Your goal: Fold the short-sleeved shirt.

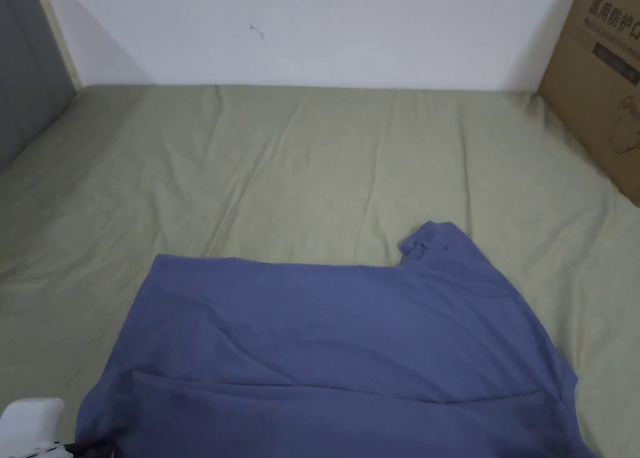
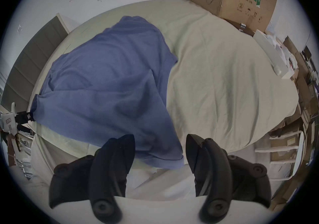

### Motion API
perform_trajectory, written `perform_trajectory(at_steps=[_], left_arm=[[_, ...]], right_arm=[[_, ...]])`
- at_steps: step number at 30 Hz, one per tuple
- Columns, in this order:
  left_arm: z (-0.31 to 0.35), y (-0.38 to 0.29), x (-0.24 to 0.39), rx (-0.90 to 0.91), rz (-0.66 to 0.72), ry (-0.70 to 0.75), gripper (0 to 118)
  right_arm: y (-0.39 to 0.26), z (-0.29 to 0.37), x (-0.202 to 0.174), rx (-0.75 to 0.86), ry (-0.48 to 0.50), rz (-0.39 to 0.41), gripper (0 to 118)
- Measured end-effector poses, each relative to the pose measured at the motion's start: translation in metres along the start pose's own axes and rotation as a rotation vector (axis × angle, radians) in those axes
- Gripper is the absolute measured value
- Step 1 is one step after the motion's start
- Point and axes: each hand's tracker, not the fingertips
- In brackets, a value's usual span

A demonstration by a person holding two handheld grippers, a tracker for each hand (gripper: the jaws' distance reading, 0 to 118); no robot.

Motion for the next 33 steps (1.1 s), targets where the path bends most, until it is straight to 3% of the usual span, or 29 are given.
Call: perform_trajectory(at_steps=[4,5,6,7,8,11,17,22,23,26,29,33], left_arm=[[0.025,0.022,0.005,0.129,0.031,-0.039,70],[0.030,0.028,0.006,0.149,0.035,-0.035,66],[0.033,0.035,0.008,0.163,0.046,-0.042,55],[0.033,0.039,0.010,0.182,0.048,-0.078,35],[0.032,0.043,0.011,0.202,0.049,-0.101,2],[0.015,0.049,0.018,0.179,0.093,-0.092,0],[-0.009,0.048,0.043,0.133,0.068,-0.110,0],[-0.017,0.068,0.040,0.117,0.068,-0.090,0],[-0.017,0.072,0.039,0.122,0.067,-0.095,0],[-0.022,0.088,0.044,0.122,0.040,-0.076,0],[-0.031,0.098,0.046,0.111,0.033,-0.068,0],[-0.041,0.105,0.046,0.090,0.039,-0.057,0]], right_arm=[[0.025,0.021,-0.003,0.085,0.009,-0.014,63],[0.032,0.025,-0.005,0.107,0.022,-0.019,55],[0.038,0.028,-0.007,0.115,0.037,-0.020,46],[0.044,0.027,-0.008,0.107,0.035,-0.022,32],[0.047,0.026,-0.011,0.113,0.036,-0.023,11],[0.049,0.009,-0.019,0.108,0.014,-0.027,0],[0.053,-0.027,-0.021,0.029,0.083,-0.123,0],[0.111,-0.039,-0.022,0.106,0.071,-0.092,0],[0.132,-0.044,-0.023,0.123,0.074,-0.093,7],[0.195,-0.070,-0.022,0.137,0.068,-0.097,54],[0.252,-0.114,-0.018,0.129,0.045,-0.087,56],[0.294,-0.175,-0.011,-0.030,-0.060,-0.076,64]])
